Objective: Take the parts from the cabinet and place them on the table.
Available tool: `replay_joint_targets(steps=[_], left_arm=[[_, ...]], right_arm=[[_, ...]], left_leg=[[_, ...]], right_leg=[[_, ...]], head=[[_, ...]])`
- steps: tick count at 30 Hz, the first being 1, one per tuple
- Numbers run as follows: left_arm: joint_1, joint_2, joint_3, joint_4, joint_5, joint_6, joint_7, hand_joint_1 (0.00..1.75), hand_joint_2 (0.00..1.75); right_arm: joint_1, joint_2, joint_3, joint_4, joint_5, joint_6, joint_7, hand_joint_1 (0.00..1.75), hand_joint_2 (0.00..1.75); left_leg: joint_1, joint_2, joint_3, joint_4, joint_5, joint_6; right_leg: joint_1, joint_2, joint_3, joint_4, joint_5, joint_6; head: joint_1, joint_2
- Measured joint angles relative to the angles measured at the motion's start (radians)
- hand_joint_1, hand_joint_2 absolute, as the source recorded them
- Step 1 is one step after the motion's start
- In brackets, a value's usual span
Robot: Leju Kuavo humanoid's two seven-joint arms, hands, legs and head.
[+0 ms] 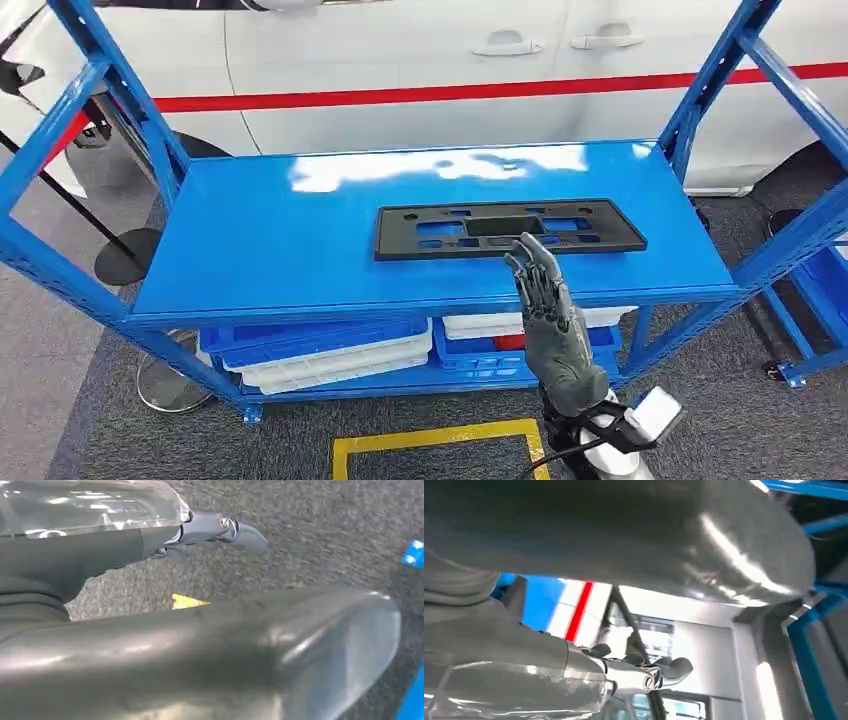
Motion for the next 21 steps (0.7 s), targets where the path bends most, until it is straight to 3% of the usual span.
replay_joint_targets(steps=[3,4,5,6,8,9,10,11,14,15,17,19,20,21], left_arm=[[0.000,0.000,-0.004,0.000,-0.002,-0.001,0.000,0.00,0.00],[0.001,0.000,-0.004,0.000,0.000,-0.001,0.000,0.00,0.00],[0.002,0.000,-0.004,0.000,0.002,-0.001,0.000,0.00,0.00],[0.002,0.000,-0.004,0.000,0.003,-0.001,0.000,0.00,0.00],[0.001,0.002,-0.004,0.000,0.007,-0.001,0.000,0.00,0.00],[0.001,0.003,-0.004,0.000,0.009,-0.001,0.000,0.00,0.00],[0.000,0.006,-0.004,0.000,0.013,-0.002,0.000,0.00,0.00],[-0.003,0.006,-0.005,0.000,0.015,-0.004,-0.001,0.00,0.00],[0.000,0.006,-0.004,0.000,0.016,-0.005,-0.002,0.00,0.00],[0.001,0.006,-0.004,0.000,0.016,-0.003,-0.002,0.00,0.00],[-0.003,0.006,-0.004,0.000,0.016,0.010,0.002,0.00,0.00],[-0.004,0.006,-0.004,0.000,0.015,0.014,0.005,0.00,0.00],[-0.003,0.006,-0.004,0.000,0.014,0.017,0.010,0.00,0.00],[0.000,0.006,-0.004,0.000,0.012,0.019,0.012,0.00,0.00]], right_arm=[[0.005,0.000,0.002,-0.008,0.004,-0.003,0.000,0.00,0.00],[0.007,0.000,0.004,-0.008,0.004,-0.003,0.000,0.00,0.00],[0.006,0.000,0.005,-0.008,0.004,-0.002,0.000,0.00,0.00],[0.005,0.000,0.006,-0.008,0.003,0.001,0.000,0.00,0.00],[-0.004,0.000,0.009,-0.006,0.002,0.003,0.000,0.00,0.00],[-0.008,0.000,0.011,-0.004,0.002,0.006,0.000,0.00,0.00],[-0.016,0.000,0.013,0.000,0.000,0.009,0.000,0.00,0.00],[-0.018,0.000,0.014,0.003,-0.002,0.013,0.000,0.00,0.00],[-0.027,0.000,0.019,0.007,-0.005,0.018,0.000,0.00,0.00],[-0.032,0.000,0.020,0.008,-0.005,0.018,0.000,0.00,0.00],[-0.045,0.000,0.020,0.013,-0.005,0.017,0.000,0.00,0.00],[-0.045,0.000,0.021,0.021,-0.004,0.012,0.000,0.00,0.00],[-0.045,0.000,0.020,0.025,0.004,0.002,0.000,0.00,1.75],[-0.045,0.000,0.020,0.029,0.020,-0.018,0.000,0.00,1.75]], left_leg=[[0.000,0.000,-0.127,0.242,-0.102,-0.001],[0.000,0.000,-0.169,0.305,-0.108,-0.001],[0.000,0.000,-0.181,0.309,-0.091,0.001],[-0.002,0.000,-0.171,0.268,-0.050,0.006],[-0.010,0.000,-0.103,0.089,0.067,0.024],[-0.016,0.000,-0.083,0.027,0.089,0.035],[-0.021,0.001,-0.069,0.021,0.067,0.042],[-0.024,0.001,-0.064,0.009,0.056,0.041],[-0.022,-0.006,-0.037,-0.016,0.048,0.056],[-0.018,-0.005,-0.016,-0.031,0.051,0.057],[-0.014,-0.004,0.004,-0.039,0.042,0.064],[-0.012,-0.007,0.017,-0.039,0.027,0.063],[-0.011,-0.008,0.027,-0.039,0.019,0.062],[-0.009,-0.009,0.040,-0.039,0.009,0.060]], right_leg=[[0.008,-0.001,0.015,0.000,-0.014,-0.017],[0.013,0.001,0.021,0.000,-0.021,-0.020],[0.016,0.003,0.029,0.000,-0.028,-0.021],[0.020,0.005,0.041,0.000,-0.036,-0.021],[0.025,0.006,0.071,0.000,-0.058,-0.019],[0.022,0.006,0.077,-0.001,-0.067,-0.018],[0.030,0.006,0.076,0.003,-0.076,-0.009],[0.022,0.010,0.075,0.001,-0.077,-0.002],[0.023,0.006,0.091,0.012,-0.064,0.015],[0.019,0.003,0.073,0.058,-0.058,0.020],[0.013,0.003,-0.015,0.184,-0.081,0.030],[0.004,0.003,-0.105,0.281,-0.154,0.041],[0.000,0.002,-0.129,0.286,-0.166,0.048],[-0.004,0.002,-0.135,0.255,-0.145,0.052]], head=[[0.000,0.000],[0.000,0.000],[0.000,0.000],[0.000,0.000],[0.000,0.000],[0.000,0.000],[0.000,0.000],[0.000,0.000],[-0.001,0.000],[0.000,0.000],[0.000,0.000],[0.000,0.000],[0.000,0.000],[0.000,0.000]])
